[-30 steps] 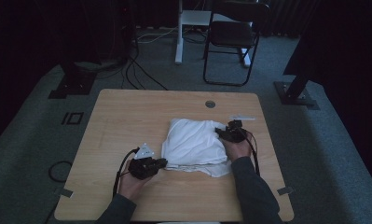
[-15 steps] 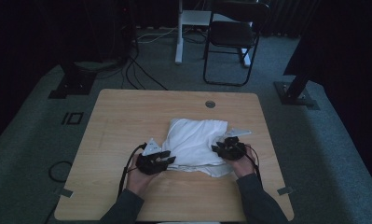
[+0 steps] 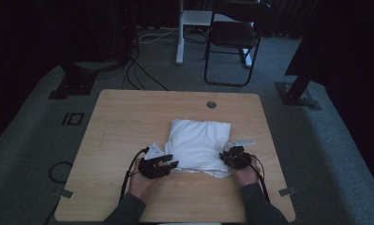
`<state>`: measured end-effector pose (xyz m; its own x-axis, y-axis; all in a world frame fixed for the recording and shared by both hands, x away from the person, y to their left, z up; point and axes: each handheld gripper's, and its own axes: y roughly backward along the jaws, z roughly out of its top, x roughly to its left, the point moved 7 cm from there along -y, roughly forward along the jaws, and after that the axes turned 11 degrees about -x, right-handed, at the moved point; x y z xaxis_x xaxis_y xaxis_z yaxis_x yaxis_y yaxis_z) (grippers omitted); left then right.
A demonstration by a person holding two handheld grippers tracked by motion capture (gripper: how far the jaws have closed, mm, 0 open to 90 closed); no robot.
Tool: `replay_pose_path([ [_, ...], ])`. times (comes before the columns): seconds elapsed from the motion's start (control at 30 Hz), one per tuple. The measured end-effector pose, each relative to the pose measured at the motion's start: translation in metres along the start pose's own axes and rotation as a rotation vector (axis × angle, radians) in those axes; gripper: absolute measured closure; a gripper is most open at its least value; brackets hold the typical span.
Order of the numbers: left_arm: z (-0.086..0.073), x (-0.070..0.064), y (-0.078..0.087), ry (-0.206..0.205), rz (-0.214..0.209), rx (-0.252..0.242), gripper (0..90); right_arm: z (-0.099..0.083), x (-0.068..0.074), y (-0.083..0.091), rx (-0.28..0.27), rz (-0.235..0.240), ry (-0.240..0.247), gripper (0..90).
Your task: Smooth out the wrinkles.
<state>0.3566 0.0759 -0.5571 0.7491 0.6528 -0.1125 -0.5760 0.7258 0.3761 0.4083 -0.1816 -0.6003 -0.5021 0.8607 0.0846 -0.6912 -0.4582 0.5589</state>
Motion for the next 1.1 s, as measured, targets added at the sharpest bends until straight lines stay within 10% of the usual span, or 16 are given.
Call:
replay_pose_path([
  [0.73, 0.005, 0.070, 0.010, 0.066, 0.200, -0.029, 58.6, 0.052, 0.018, -0.082, -0.043, 0.053, -0.025, 69.8],
  [1.1, 0.015, 0.075, 0.017, 0.066, 0.217, -0.039, 55.7, 0.063, 0.007, -0.073, -0.079, 0.025, -0.060, 49.2],
])
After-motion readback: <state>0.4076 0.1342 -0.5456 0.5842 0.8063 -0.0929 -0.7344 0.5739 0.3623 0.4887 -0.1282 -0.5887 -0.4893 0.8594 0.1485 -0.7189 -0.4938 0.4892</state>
